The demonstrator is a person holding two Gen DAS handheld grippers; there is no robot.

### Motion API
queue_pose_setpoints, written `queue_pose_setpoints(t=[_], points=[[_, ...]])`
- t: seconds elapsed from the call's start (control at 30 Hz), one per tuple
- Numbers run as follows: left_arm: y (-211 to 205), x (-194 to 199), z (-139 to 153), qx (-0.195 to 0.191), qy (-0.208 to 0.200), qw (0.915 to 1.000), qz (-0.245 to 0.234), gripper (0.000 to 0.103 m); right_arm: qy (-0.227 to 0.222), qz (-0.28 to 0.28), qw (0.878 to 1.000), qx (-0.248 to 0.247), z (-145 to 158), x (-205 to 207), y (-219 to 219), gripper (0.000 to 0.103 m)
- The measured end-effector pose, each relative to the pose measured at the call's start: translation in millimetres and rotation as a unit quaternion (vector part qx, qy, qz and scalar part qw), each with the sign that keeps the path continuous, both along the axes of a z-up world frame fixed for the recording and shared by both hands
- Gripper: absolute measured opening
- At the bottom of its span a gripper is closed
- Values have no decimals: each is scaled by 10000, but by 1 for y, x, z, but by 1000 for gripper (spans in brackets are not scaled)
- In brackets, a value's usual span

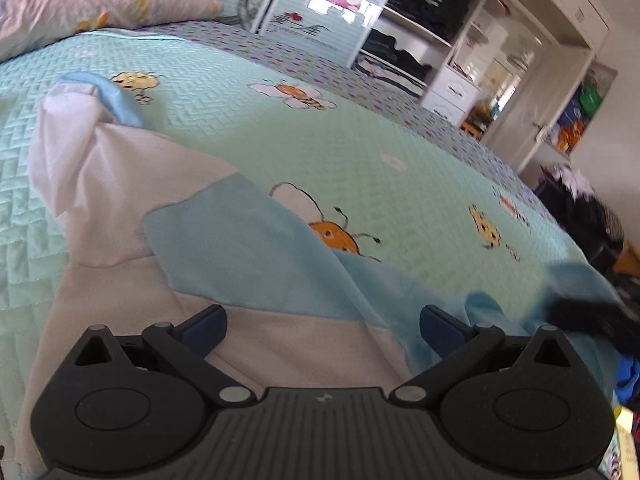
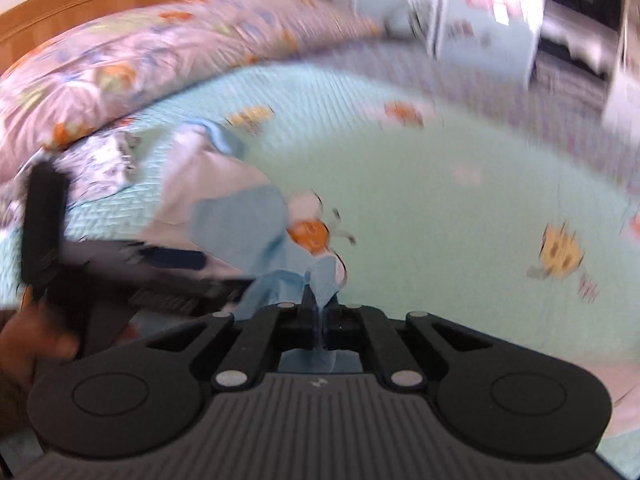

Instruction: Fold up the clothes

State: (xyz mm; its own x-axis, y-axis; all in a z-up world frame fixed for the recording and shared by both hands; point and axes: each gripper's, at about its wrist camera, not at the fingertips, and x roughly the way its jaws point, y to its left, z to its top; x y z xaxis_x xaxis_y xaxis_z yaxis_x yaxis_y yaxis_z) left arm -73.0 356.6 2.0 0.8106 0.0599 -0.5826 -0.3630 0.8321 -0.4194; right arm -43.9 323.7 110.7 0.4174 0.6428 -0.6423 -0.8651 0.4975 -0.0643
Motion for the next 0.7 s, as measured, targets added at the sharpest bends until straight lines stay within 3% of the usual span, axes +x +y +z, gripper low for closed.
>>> queue_pose_setpoints(t=[0.13, 0.2, 0.27, 0.4, 0.47, 0.53, 0.63, 0.7], points=[[-4, 6, -3, 139, 155, 9998, -47, 102, -1001, 483, 9934, -297, -1, -66, -13, 4], [-7, 8, -4, 268, 206, 9994, -77, 102, -1244, 836, 9865, -661, -9, -97, -18, 4], [-8, 8, -4, 309, 221, 9992, -92, 102, -756, 1070, 9859, -1043, -21, -114, -27, 5], [-10, 10, -5, 425, 270, 9986, -132, 102, 285, 1017, 9790, -1741, -58, -116, -45, 13], [-14, 11, -6, 558, 318, 9978, -164, 102, 416, 893, 9828, -1564, -52, -114, -54, 23], [-17, 12, -6, 657, 363, 9970, -203, 102, 593, 730, 9885, -1185, -34, -108, -60, 47], [-18, 13, -6, 693, 377, 9966, -241, 102, 936, 428, 9943, -263, -3, -92, -70, 65], [-18, 12, -6, 681, 374, 9967, -244, 102, 946, -72, 9952, 236, 12, -72, -71, 71]])
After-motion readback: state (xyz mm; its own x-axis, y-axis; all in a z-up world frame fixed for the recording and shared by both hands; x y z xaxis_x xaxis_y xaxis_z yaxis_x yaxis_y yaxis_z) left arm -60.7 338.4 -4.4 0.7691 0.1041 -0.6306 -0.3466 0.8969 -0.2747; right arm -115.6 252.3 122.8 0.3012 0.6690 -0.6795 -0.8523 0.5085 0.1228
